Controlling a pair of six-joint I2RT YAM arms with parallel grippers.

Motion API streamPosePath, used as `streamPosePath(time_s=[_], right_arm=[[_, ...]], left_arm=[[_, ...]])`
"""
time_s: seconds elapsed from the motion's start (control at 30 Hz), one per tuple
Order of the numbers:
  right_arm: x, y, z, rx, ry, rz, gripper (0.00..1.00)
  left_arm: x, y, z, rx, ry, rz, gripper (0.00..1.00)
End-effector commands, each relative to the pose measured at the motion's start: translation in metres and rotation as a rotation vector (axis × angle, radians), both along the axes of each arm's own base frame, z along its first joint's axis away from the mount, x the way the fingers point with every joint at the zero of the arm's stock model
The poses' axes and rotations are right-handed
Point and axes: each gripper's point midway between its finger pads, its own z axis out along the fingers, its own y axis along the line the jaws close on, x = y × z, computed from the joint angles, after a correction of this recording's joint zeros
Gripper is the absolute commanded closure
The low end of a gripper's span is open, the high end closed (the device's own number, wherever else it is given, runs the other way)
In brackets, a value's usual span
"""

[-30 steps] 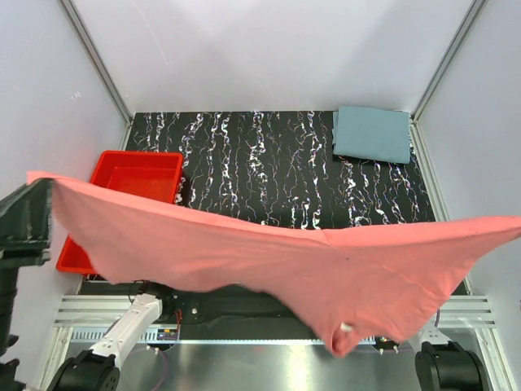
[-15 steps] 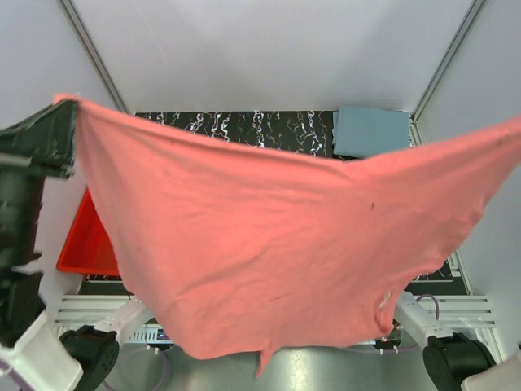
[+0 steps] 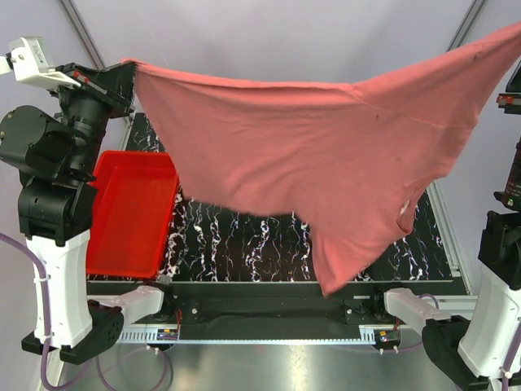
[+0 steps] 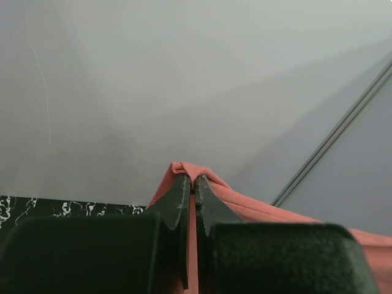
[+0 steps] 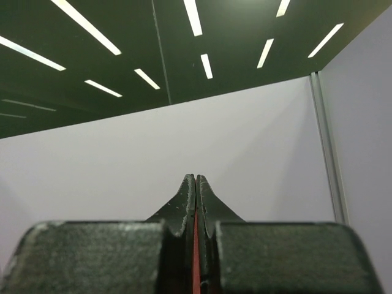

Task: Fold and stack the t-shirts
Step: Flatten the tshirt out

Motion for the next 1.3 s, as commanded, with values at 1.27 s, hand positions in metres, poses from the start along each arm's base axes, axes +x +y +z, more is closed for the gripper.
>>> streamPosePath(time_s=[1.27], right_arm=[[0.045, -0.035, -0.139, 0.118, 0.27, -0.182, 1.0]], left_arm=[[0.055, -0.007, -0.012, -0.028, -0.164, 0.034, 1.0]])
